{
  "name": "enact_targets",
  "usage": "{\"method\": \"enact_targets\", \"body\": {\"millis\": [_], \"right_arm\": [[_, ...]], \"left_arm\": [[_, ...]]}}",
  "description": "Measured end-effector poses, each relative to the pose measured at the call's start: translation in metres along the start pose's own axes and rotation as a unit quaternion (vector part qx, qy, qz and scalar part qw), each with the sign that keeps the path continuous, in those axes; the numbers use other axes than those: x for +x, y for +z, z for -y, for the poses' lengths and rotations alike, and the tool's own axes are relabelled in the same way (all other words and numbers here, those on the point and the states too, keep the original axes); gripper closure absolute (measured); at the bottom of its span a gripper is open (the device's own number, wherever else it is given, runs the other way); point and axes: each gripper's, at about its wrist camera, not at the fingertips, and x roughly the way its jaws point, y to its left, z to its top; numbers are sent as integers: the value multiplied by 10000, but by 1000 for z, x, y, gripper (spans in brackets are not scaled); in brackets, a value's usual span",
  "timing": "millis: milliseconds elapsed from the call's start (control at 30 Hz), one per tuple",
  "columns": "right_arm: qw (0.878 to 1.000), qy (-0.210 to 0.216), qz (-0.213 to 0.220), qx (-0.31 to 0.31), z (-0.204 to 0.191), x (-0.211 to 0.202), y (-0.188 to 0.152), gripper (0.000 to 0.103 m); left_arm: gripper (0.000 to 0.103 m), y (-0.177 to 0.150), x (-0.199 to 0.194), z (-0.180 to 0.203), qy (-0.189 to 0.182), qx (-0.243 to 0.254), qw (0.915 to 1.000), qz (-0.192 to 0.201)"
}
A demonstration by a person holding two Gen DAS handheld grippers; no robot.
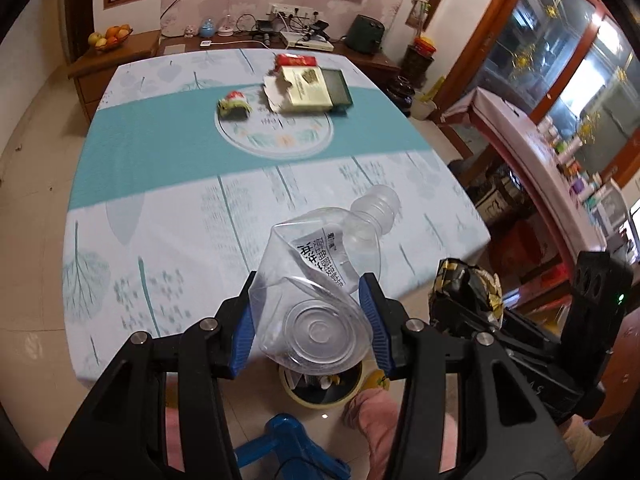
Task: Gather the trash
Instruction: 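Carry the plastic bottle and wrapper bag with both tools over the floor bin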
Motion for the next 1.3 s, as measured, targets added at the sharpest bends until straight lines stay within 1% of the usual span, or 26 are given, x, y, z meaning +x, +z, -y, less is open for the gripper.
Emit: {"method": "enact_targets", "body": {"millis": [200, 333, 433, 600, 700, 833, 933, 1000, 1133, 1200, 1300], "right_arm": [[9997, -215, 35, 115, 17, -20, -51, 58], [9987, -371, -124, 339, 42, -19, -89, 58], [9969, -475, -289, 566, 64, -12, -117, 58], [9924, -737, -556, 808, 101, 2, -162, 58], [9888, -851, -685, 1014, 123, 13, -182, 57], [9822, -1046, -813, 1331, 153, 32, -205, 57], [9763, -1132, -919, 1600, 178, 50, -222, 57], [9718, -1224, -966, 1768, 193, 61, -233, 56], [9597, -1241, -1205, 2215, 225, 90, -252, 56], [9558, -1260, -1293, 2321, 236, 103, -258, 56], [9525, -1244, -1408, 2397, 248, 119, -269, 56]], "left_arm": [[58, -50, 6, 26, 65, 349, 9993, -81], [58, -82, 27, 47, 33, 666, 9972, -348], [58, -104, 49, 64, 73, 1018, 9934, -531], [58, -135, 92, 87, 165, 1506, 9835, -985], [58, -153, 120, 99, 214, 1773, 9757, -1273], [58, -167, 150, 110, 341, 2110, 9658, -1469], [58, -180, 178, 116, 522, 2337, 9579, -1584], [58, -189, 197, 117, 601, 2398, 9538, -1709], [58, -203, 234, 114, 716, 2479, 9452, -2000], [58, -211, 254, 113, 762, 2518, 9408, -2139], [58, -217, 280, 111, 770, 2498, 9367, -2329]]}}
